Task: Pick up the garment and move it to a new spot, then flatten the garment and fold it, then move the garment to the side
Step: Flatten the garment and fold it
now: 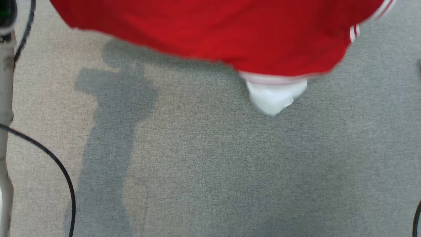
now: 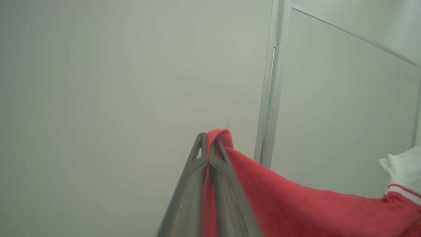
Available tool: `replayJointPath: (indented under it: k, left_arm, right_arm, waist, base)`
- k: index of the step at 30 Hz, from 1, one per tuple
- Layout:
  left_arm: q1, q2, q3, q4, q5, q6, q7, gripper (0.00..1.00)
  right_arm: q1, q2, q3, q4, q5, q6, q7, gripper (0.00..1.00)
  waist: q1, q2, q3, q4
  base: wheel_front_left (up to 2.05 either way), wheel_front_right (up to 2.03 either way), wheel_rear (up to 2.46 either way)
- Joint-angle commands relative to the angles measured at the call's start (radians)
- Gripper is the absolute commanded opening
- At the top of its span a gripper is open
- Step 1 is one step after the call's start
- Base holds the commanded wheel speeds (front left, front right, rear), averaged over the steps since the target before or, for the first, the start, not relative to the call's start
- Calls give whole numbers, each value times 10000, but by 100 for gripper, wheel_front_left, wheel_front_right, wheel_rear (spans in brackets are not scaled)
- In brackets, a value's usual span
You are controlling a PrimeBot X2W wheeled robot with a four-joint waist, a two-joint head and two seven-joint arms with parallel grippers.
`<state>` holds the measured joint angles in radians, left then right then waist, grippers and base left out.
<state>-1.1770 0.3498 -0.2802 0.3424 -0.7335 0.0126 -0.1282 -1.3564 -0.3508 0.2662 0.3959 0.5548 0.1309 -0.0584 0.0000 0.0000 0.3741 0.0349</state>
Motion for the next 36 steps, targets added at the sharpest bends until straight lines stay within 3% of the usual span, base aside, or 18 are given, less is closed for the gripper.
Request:
replayJointPath:
  k: [1, 3, 9, 16, 25, 30, 36]
  left_arm:
    - [-363, -81, -30, 340, 78, -65, -129, 0]
    - [-1298, -194, -167, 1537, 429, -167, -504, 0]
    - [-2344, -376, -424, 3629, 727, -445, -839, 0]
    - [-1853, -717, -590, 5406, 569, -914, -1102, 0]
    - [772, -1307, -548, 6107, 355, -1274, -1364, 0]
    - [3453, -1577, 177, 4924, 698, -1327, -1368, 0]
    - [5550, -1637, 664, 3981, 1011, -1347, -1370, 0]
  right_arm:
    - [-375, 85, 42, 378, 18, -4, -194, 0]
    - [-1436, 433, 167, 1714, -47, -4, -725, 0]
    - [-2637, 1101, 770, 3873, 6, -4, -1365, 0]
    - [-1962, 1427, 1842, 5163, 861, -4, -1284, 0]
    - [1542, 1166, 2825, 4288, 2938, -4, -1516, 0]
    - [4806, 816, 3086, 3081, 4117, -4, -1893, 0]
    - [7083, 592, 2989, 2047, 4662, -4, -2025, 0]
  waist:
    - [0, 0, 79, 51]
    - [0, 0, 152, 63]
    - [0, 0, 319, -91]
    - [0, 0, 590, -177]
    - [0, 0, 596, -108]
    - [0, 0, 192, -136]
    - [0, 0, -314, -292]
  base:
    - [0, 0, 0]
    - [0, 0, 0]
    - [0, 0, 0]
    - [0, 0, 0]
    - [0, 0, 0]
    - [0, 0, 0]
    - [0, 0, 0]
